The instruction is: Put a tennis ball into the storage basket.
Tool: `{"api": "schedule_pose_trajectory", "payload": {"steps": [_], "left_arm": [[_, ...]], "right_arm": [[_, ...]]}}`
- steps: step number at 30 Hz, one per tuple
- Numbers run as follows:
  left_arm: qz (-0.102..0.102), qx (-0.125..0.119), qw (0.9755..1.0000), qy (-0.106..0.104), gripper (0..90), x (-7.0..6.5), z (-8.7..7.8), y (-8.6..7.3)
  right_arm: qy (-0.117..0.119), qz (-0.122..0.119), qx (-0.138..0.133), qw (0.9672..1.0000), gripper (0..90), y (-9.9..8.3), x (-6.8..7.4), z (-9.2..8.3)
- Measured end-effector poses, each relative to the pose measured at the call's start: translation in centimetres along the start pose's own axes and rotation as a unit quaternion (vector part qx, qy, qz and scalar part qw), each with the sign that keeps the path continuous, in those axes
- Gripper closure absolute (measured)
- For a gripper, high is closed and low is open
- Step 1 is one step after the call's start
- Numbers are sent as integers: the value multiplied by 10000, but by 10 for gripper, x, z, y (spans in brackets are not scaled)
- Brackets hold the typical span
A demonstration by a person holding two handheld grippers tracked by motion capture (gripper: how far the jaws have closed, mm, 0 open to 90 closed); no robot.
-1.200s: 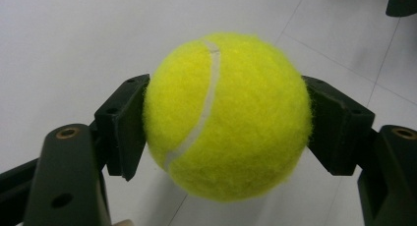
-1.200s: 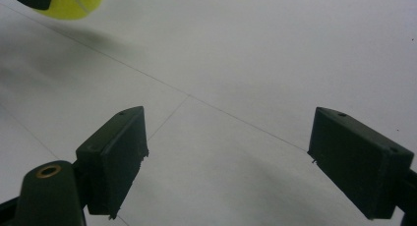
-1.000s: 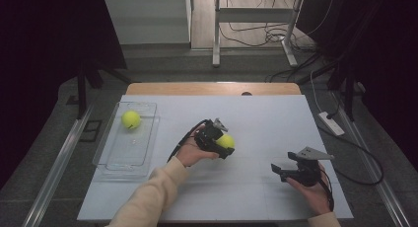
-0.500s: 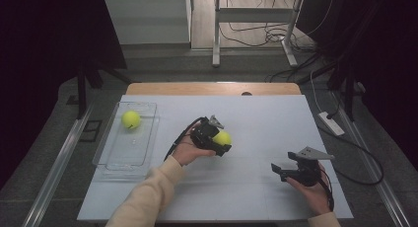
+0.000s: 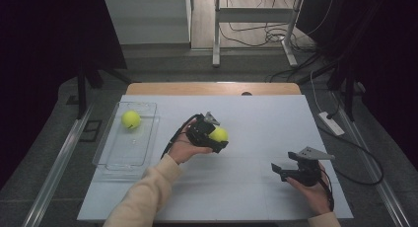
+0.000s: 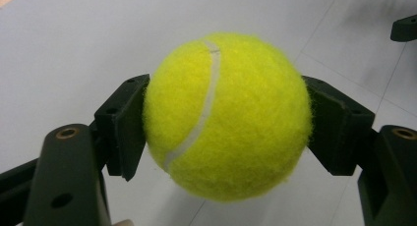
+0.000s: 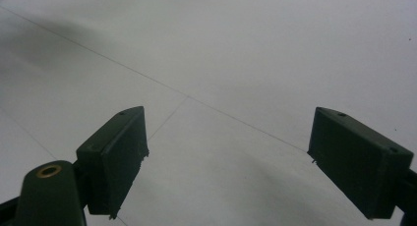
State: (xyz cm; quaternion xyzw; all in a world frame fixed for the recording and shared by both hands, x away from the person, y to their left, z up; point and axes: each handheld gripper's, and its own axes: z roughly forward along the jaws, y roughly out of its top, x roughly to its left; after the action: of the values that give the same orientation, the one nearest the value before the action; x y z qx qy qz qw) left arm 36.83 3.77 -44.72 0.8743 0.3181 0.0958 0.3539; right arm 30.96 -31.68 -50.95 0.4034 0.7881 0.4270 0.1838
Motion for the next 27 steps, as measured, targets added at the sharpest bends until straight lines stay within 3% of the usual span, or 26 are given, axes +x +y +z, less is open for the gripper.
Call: {"api": "schedule_pose_trajectory", "payload": {"steps": [27], "left_arm": [[-130, -219, 9995, 192, 267, 13, -25, -3]], "right_arm": [[-15, -10, 0, 10000, 150, 0, 1, 0]]}}
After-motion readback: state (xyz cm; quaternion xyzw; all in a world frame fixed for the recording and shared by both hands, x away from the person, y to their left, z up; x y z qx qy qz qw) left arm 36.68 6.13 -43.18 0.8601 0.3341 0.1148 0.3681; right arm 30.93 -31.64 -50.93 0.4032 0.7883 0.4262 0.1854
